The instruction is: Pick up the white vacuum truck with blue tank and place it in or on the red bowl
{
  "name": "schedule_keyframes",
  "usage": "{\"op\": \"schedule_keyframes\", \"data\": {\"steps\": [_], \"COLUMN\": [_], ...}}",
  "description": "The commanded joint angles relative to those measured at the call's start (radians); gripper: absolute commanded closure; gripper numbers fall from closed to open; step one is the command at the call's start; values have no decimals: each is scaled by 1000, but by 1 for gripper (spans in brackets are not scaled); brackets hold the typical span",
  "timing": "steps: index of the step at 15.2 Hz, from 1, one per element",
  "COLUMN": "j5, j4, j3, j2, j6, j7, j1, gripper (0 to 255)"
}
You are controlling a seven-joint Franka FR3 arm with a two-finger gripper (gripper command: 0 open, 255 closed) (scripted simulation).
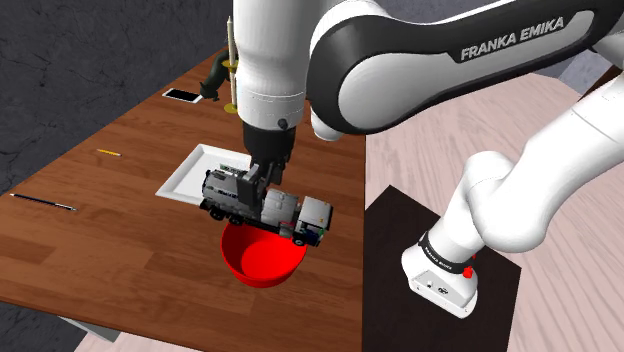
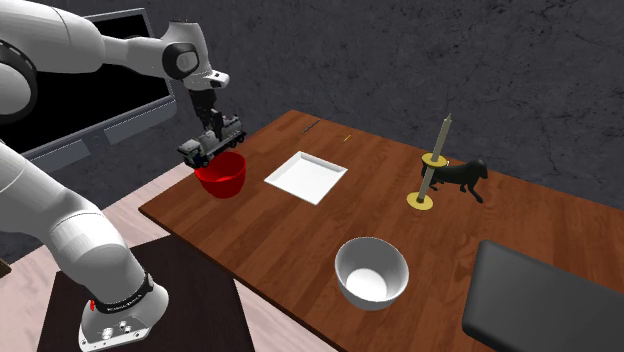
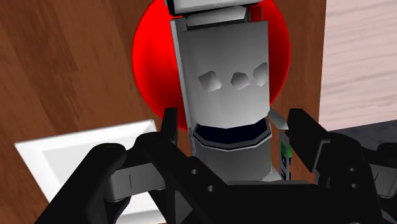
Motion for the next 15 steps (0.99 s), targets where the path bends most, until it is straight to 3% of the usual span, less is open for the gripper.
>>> {"op": "schedule_keyframes", "data": {"steps": [1,10,15], "j5": [-1,-10,-11], "j4": [-17,-99,-105], "j3": [2,13,14], "j2": [6,49,53], "j6": [25,150,159], "j7": [1,10,11], "j1": [0,1,1], "gripper": [255,255,255]}}
